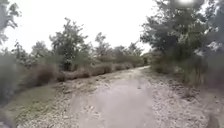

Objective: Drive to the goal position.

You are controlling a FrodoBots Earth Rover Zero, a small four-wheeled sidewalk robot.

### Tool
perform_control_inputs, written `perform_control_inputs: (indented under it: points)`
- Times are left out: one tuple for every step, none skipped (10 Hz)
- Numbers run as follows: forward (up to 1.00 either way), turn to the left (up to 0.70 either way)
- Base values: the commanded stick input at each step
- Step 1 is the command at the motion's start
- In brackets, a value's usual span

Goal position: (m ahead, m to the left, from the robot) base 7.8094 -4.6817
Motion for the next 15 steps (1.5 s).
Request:
perform_control_inputs:
  points:
    - [0.37,0.75]
    - [0.43,0.55]
    - [0.44,0.44]
    - [0.44,0.44]
    - [0.42,0.61]
    - [0.38,0.77]
    - [0.31,0.62]
    - [0.19,0.44]
    - [0.00,0.70]
    - [0.00,0.70]
    - [0.00,0.70]
    - [0.00,0.70]
    - [0.00,0.70]
    - [0.00,0.70]
    - [0.00,0.70]
